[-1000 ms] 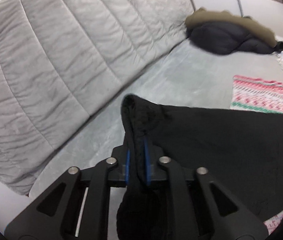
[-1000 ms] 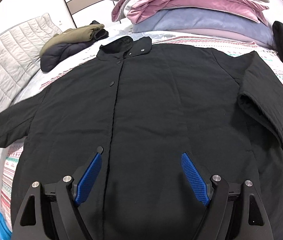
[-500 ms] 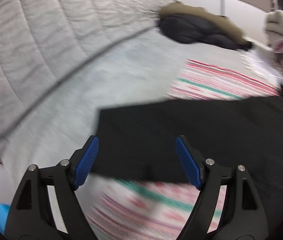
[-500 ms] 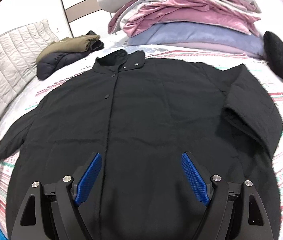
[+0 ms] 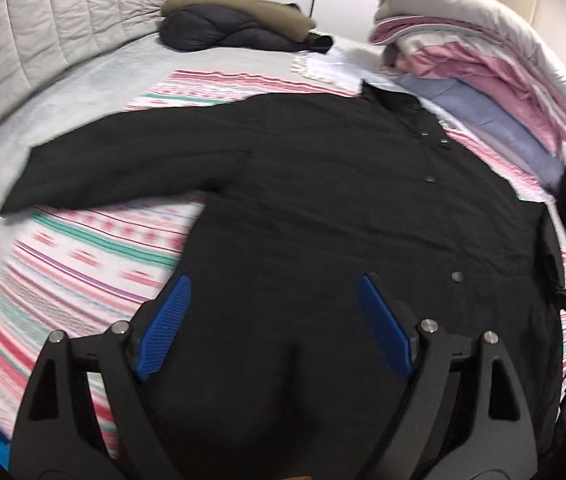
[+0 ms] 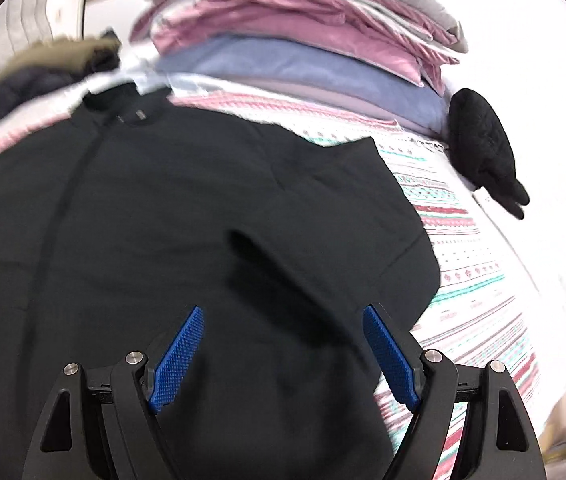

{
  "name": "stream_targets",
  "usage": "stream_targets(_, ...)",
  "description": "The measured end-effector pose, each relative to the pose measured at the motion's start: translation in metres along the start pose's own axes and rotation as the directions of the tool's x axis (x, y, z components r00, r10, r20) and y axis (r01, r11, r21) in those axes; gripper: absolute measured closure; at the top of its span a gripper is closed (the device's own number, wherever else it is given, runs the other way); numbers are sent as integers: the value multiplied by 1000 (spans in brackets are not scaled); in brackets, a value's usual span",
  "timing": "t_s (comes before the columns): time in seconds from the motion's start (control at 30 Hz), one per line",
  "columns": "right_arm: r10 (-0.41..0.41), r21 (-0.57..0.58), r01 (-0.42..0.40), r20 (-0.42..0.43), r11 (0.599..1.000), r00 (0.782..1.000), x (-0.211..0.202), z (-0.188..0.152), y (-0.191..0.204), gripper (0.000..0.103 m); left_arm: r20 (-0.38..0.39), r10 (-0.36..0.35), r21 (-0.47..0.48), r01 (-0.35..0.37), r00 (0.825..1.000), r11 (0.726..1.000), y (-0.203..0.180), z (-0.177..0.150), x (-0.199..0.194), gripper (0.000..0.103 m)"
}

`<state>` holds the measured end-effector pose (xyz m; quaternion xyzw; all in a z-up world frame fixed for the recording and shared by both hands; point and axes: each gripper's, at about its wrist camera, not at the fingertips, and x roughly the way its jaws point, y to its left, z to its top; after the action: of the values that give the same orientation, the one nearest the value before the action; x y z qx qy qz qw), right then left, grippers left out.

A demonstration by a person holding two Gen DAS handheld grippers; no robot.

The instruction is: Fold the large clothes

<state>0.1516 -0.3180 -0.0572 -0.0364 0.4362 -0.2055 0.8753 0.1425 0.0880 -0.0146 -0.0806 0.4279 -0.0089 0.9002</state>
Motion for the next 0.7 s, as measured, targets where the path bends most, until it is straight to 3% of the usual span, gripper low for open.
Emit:
stream_targets(0.13,-69,-69,66,-45,995,997,37,-2,-4,20,-40,-55,50,57,998,997,-25,-14,24,17)
stream_targets(0.23,-131,-103,127,-35,987,991,56,-4,-9,22,-22,-57,98,58,998,994,-38,-19,31,17)
stream_targets(0.3,-142,-89,140,-7,986,990,63,-1,-19,41,-29,-64,124,67,998,990,-43,-22,38,17)
stream_targets(0.33,-134,-83,134,-3,988,991,66,1,-24,63,-40,-69,130,73,997,989,-44,-23,41,17)
stream_targets(0.37,-120,-73,120,-4,990,993,67,4,-31,77,-51,-75,130,81,996,988,-44,-23,45,17)
stream_targets(0.43,-99,-49,99,13,994,995,65,10,-44,89,-55,-79,126,85,995,988,-43,-27,48,17)
stream_targets(0.57,-117,-10,118,75,993,990,46,30,-74,92,-52,-76,131,82,996,988,-40,-31,53,17)
stream_targets(0.7,-213,29,211,118,977,970,31,59,-113,93,-27,-103,113,106,994,988,-36,-33,53,17)
